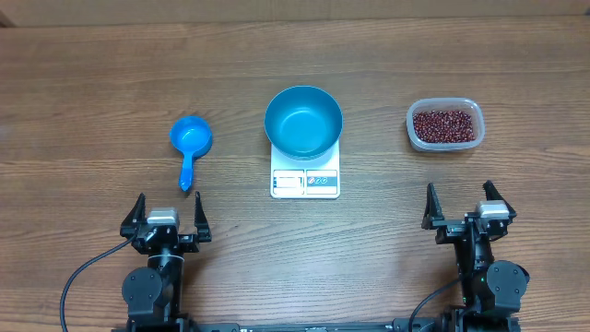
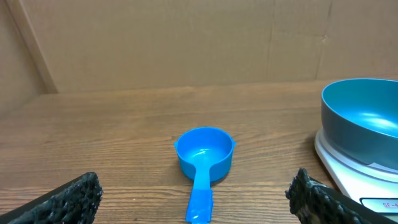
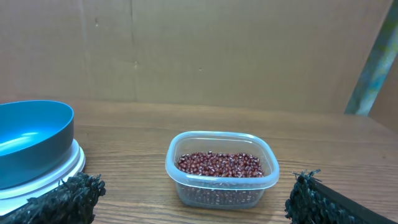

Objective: Scoop item into bowl and weigh 150g on scale

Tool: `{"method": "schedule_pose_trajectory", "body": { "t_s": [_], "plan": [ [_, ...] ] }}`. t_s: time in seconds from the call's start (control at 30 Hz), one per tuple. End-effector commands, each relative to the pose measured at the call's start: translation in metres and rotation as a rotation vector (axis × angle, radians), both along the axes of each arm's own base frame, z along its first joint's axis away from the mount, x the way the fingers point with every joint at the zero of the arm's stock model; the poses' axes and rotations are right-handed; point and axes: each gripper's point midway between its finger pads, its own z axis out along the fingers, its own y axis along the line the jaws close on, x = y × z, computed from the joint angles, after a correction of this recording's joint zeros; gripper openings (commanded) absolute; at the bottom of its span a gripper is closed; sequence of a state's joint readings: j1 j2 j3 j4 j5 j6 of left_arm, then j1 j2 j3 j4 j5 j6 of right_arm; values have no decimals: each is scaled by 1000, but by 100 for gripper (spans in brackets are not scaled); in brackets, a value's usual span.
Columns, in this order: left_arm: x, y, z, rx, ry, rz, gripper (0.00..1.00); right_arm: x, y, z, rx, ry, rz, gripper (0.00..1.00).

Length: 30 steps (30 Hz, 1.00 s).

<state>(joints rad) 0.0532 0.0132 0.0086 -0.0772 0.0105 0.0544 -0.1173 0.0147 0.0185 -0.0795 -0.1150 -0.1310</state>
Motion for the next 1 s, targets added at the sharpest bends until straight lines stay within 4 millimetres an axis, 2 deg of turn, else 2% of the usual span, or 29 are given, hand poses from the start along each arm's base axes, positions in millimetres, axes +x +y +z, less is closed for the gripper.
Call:
{"method": "schedule_pose_trajectory", "body": {
  "t_s": [0.0, 0.73, 0.97],
  "plan": [
    [0, 1, 0, 9, -3, 4, 99, 0, -1, -2, -2, -5, -6, 100],
    [0, 1, -1, -38, 2, 4, 100, 0, -1, -2, -2, -5, -6, 100],
    [-4, 0, -4, -67, 102, 6, 100, 0, -1, -2, -2, -5, -6, 100]
  ]
}}
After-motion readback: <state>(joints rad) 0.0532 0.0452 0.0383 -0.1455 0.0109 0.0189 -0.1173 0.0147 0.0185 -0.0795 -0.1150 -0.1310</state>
